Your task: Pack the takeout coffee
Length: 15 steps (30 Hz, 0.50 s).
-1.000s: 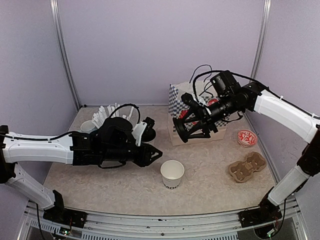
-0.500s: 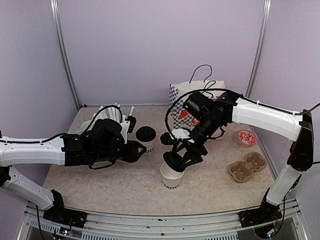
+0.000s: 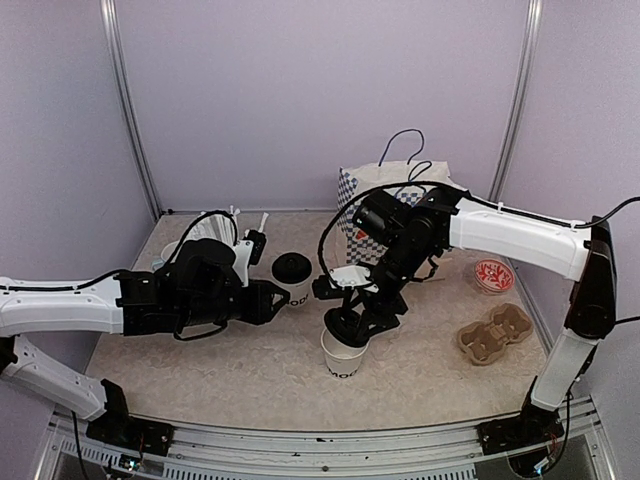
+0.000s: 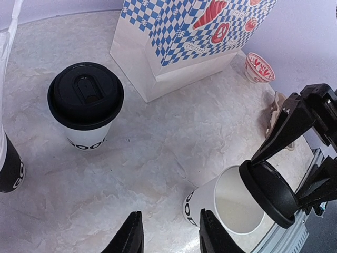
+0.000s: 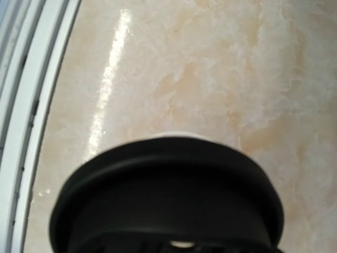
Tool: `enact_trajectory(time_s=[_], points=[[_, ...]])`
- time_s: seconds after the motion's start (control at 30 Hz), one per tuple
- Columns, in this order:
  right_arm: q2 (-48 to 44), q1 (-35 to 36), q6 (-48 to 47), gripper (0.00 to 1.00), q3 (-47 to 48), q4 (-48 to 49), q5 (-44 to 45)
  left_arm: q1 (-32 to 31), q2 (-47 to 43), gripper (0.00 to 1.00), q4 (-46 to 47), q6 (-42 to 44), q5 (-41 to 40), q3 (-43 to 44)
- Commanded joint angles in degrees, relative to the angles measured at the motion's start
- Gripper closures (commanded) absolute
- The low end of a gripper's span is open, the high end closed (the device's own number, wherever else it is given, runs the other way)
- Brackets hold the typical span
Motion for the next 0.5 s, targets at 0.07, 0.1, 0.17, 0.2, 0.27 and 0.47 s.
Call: enact_trajectory(time_s=[0.07, 0.1, 0.17, 0.2, 0.27, 0.47], points=[[1.3, 1.0, 1.2, 0.31, 1.5, -0.9, 2.5, 0.4, -0.7, 0.63, 1.7, 0.3, 0.1, -0.4], [1.4, 1.0, 1.2, 0.31, 1.6, -0.9, 2.5, 0.4, -0.7, 0.63, 1.7, 0.3, 0.0, -0.4], [1.7, 1.1, 1.1, 0.31, 1.5, -1.0, 2.4, 0.4, -0.8, 0.63, 1.6, 0.3, -0.1, -0.5], [1.9, 1.2, 1.2, 0.31, 1.5, -0.9, 2.5, 0.4, -0.8, 0.63, 1.6, 0.3, -0.2, -0.6], [2.2, 1.4, 1.2, 0.31, 1.5, -0.9, 2.6, 0.4, -0.9, 0.63, 1.5, 0.3, -0.2, -0.7], [3.0, 1.8, 1.2, 0.31, 1.3, -0.5, 3.2, 0.4, -1.3, 0.63, 1.5, 0.0, -0.1, -1.0]])
